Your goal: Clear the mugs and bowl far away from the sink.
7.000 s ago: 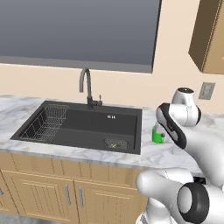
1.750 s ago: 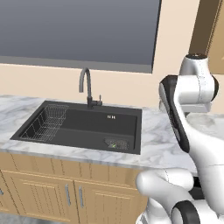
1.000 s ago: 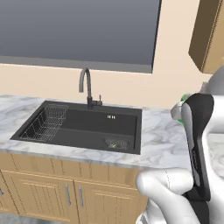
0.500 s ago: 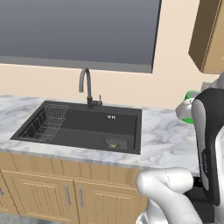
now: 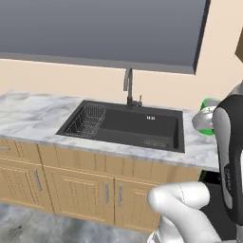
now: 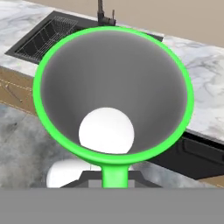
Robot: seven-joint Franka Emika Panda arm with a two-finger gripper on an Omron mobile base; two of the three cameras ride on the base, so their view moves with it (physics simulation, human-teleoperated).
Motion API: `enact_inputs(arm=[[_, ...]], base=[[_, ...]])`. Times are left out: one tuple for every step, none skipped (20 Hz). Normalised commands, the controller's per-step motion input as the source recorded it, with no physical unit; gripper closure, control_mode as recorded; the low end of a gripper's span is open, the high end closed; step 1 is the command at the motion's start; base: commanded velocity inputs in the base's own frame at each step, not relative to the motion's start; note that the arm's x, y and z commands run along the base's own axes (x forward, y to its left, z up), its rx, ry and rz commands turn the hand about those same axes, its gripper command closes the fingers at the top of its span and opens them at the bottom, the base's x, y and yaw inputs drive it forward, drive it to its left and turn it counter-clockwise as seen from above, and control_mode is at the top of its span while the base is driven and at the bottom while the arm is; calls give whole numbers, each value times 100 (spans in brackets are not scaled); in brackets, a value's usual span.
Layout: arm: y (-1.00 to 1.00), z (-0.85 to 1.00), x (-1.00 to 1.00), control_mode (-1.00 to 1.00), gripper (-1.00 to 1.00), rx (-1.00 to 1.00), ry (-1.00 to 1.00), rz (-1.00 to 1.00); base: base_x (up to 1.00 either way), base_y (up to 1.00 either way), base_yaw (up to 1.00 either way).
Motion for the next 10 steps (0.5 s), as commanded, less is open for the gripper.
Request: enact_inputs(arm=[[0, 0, 0, 100, 100, 0, 0, 0], [0, 0, 0, 100, 100, 0, 0, 0], [0, 0, 0, 100, 100, 0, 0, 0], [0, 0, 0, 100, 100, 0, 0, 0], [0, 0, 0, 100, 100, 0, 0, 0], [0, 0, 0, 100, 100, 0, 0, 0], [0, 0, 0, 100, 100, 0, 0, 0], [0, 0, 0, 100, 100, 0, 0, 0], [0, 0, 0, 100, 100, 0, 0, 0], [0, 0, 0, 100, 100, 0, 0, 0]], base=[[-47, 100, 25], [-46, 100, 25], [-39, 100, 25], [-32, 100, 24], [-26, 100, 24], [-21, 100, 23], [-6, 100, 23], [0, 100, 23], [0, 100, 28], [0, 100, 41]])
